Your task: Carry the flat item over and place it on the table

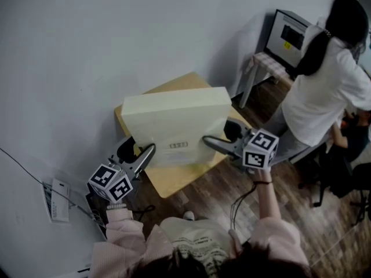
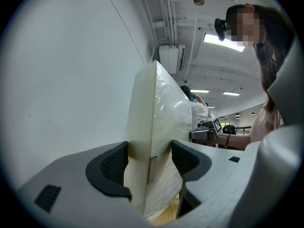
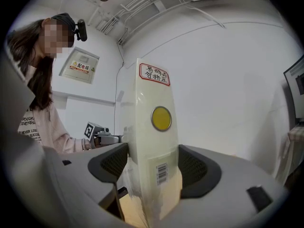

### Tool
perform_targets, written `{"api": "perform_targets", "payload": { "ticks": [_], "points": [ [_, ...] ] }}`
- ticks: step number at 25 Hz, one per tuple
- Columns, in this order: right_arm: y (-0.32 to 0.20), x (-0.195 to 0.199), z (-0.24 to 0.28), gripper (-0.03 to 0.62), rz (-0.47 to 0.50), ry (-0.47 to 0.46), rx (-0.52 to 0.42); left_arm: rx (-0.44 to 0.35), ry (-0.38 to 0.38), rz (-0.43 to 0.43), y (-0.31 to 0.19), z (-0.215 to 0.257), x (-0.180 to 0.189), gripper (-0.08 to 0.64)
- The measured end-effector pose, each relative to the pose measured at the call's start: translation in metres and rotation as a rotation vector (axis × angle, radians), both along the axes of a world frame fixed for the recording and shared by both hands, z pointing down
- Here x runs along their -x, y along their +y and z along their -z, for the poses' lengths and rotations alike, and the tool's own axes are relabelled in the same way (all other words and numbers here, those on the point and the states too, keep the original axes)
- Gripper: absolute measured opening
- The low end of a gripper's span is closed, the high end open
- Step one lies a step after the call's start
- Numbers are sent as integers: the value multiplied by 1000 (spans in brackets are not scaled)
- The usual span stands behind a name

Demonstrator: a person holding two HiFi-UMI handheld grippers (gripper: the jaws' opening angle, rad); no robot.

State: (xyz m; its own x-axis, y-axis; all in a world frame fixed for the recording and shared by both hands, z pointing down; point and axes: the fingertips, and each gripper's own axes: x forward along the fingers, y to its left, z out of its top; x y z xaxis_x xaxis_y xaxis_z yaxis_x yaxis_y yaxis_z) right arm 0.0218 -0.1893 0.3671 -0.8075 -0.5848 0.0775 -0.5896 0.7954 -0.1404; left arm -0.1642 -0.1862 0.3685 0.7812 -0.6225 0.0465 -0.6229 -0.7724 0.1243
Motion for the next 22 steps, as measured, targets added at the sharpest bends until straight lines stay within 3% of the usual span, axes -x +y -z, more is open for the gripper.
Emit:
{"api": "perform_targets", "payload": {
  "ticks": [10, 22],
  "points": [
    [-28, -3, -9, 341, 5, -4, 9, 1, -15, 14, -27, -5, -4, 290],
    [-88, -31, -17, 341, 96, 41, 27, 34, -30, 96, -72, -16, -34, 290]
  ]
}}
